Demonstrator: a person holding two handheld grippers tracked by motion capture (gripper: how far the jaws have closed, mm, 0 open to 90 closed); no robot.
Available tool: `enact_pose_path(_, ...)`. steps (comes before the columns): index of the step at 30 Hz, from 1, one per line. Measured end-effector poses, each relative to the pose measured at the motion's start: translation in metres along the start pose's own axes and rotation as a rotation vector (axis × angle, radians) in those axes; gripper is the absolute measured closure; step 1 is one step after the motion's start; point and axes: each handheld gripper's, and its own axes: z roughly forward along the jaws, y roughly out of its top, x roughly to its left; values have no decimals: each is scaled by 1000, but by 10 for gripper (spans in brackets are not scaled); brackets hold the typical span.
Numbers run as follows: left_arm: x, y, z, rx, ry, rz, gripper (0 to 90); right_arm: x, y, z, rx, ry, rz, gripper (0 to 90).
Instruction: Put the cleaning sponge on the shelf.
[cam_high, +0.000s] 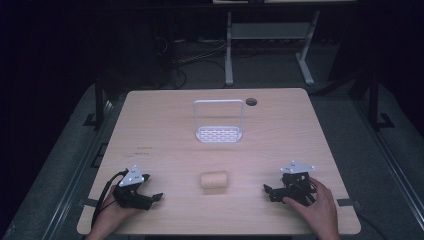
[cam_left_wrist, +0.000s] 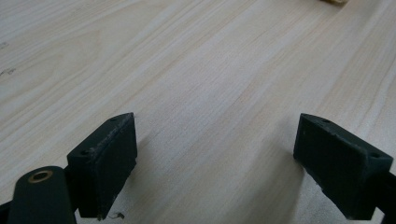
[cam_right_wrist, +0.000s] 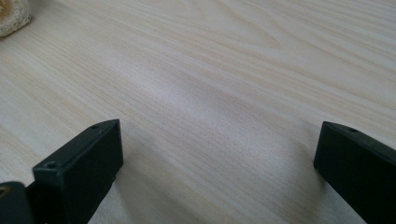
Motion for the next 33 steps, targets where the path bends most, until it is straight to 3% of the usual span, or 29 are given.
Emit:
enact_pose_path(15,1,-1,-1,2,-11,12,132,0,0,0,0,0,1,9)
enact_pose_path(33,0,12,-5,-3,-24,31,135,0,0,0,0,-1,1,10)
